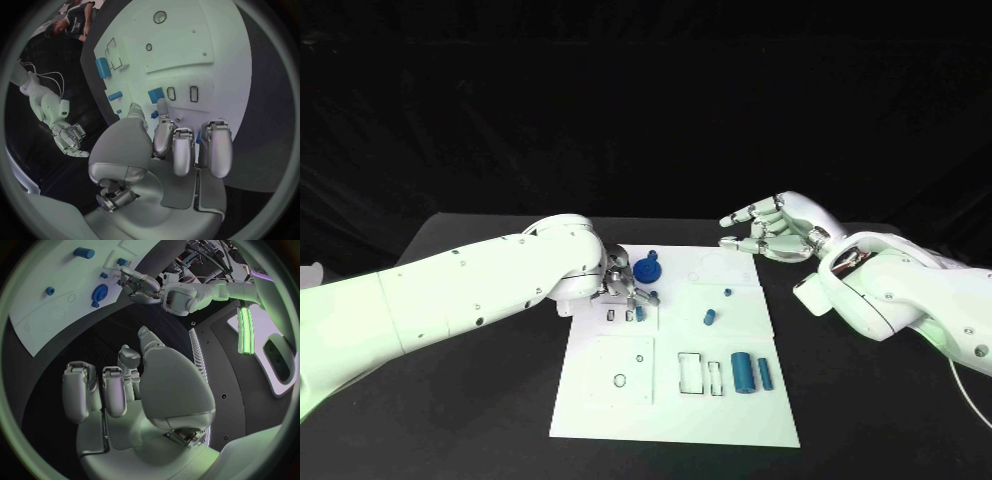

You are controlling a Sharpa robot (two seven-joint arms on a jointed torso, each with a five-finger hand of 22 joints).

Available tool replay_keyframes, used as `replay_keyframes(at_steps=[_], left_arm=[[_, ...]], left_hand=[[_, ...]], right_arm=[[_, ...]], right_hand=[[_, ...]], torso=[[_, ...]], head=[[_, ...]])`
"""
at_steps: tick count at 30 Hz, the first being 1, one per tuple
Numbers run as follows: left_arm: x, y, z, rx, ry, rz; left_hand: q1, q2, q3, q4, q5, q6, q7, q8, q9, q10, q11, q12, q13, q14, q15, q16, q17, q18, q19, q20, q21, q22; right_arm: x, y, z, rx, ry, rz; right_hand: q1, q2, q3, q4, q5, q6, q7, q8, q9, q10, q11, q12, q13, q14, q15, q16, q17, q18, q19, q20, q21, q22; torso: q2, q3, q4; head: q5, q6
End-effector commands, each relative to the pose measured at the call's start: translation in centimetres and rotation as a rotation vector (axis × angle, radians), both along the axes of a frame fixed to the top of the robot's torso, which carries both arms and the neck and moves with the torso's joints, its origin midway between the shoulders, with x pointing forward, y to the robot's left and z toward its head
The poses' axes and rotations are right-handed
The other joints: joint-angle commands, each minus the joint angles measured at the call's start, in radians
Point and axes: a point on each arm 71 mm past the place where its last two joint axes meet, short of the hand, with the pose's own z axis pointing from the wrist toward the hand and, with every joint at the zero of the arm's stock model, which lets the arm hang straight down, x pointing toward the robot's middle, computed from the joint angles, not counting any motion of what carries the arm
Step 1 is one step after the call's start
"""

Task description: Assemble the parts on the task board

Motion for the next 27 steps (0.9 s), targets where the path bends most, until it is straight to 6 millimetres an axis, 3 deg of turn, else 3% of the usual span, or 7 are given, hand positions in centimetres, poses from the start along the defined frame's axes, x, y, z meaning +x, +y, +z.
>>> replay_keyframes(at_steps=[1, 27], left_arm=[[-0.09, 0.17, -0.16, 0.058, 0.024, 0.005], [0.21, -0.34, -0.69, 0.102, 0.052, -0.026]], left_hand=[[0.007, 0.012, 0.001, -0.004, -0.003, -0.008, 0.001, 0.007, 0.003, -0.001, 0.001, -0.004, 0.002, 0.105, -0.007, 0.003, 0.263, -0.017, 0.045, -0.01, 0.005, 0.125], [0.08, 0.035, 0.029, -0.012, 0.008, -0.012, -0.001, 0.011, 0.033, 0.006, 0.0, 0.003, 0.014, 0.105, -0.008, 0.003, 0.263, -0.019, 0.049, -0.01, 0.01, 0.137]], right_arm=[[-0.04, 0.1, -0.1, -0.008, 0.005, 0.009], [-0.1, 0.09, -0.26, -0.017, 0.011, 0.01]], right_hand=[[-0.001, 0.011, -0.009, 0.001, 0.005, 0.003, -0.002, 0.002, 0.001, -0.005, -0.002, -0.009, -0.004, 0.077, 0.005, -0.006, 0.145, 0.015, -0.009, -0.002, -0.005, -0.004], [0.003, 0.014, -0.013, 0.002, 0.024, 0.003, -0.002, 0.002, 0.001, -0.008, -0.003, -0.012, -0.009, 0.076, 0.005, -0.008, 0.142, 0.016, -0.01, -0.003, -0.008, -0.008]], torso=[[-0.001, 0.0007, -0.0002], [0.001, 0.0011, 0.0007]], head=[[0.0, -0.001], [0.001, -0.017]])
